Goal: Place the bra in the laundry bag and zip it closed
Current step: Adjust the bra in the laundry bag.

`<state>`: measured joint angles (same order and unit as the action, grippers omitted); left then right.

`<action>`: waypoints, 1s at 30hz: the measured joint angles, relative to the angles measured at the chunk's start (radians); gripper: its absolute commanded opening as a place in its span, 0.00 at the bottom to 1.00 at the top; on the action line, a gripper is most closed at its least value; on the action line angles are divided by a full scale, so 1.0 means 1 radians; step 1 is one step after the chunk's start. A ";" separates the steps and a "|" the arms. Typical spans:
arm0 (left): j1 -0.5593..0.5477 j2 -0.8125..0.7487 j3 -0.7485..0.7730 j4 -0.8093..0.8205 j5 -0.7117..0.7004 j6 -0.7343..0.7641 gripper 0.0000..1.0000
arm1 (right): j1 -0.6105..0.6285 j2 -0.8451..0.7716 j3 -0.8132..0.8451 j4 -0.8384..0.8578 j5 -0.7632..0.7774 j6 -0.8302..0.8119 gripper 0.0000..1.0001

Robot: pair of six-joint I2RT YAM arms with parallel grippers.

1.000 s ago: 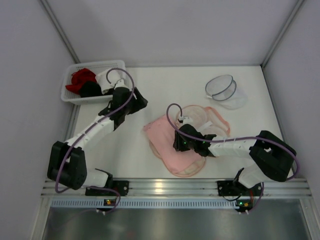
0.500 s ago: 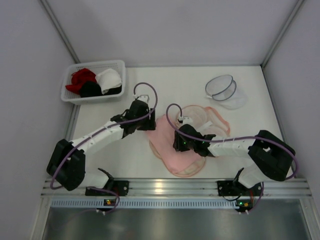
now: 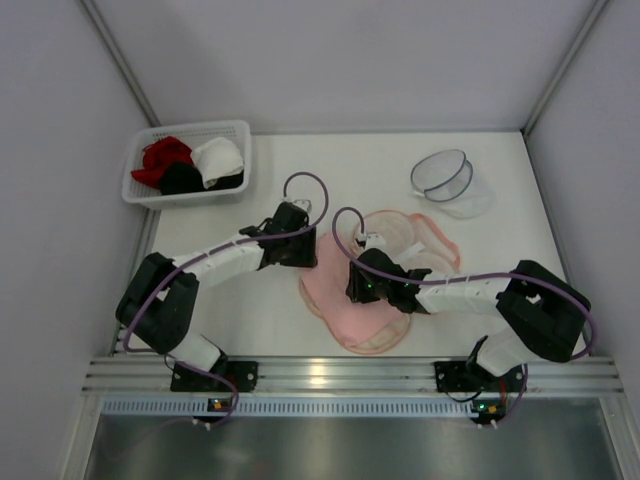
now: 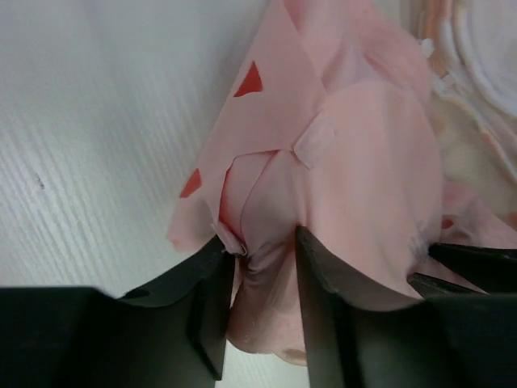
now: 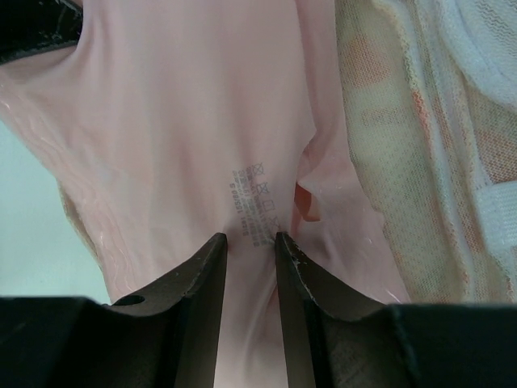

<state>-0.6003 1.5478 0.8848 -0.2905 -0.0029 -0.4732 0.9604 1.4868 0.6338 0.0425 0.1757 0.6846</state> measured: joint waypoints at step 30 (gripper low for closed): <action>-0.111 -0.272 -0.260 0.306 0.251 -0.526 0.15 | 0.006 -0.519 -0.177 -0.118 0.252 0.077 0.41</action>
<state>-0.7113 1.2762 0.6247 0.0151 0.2478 -0.9989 0.9665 0.9680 0.4568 -0.0753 0.4274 0.7616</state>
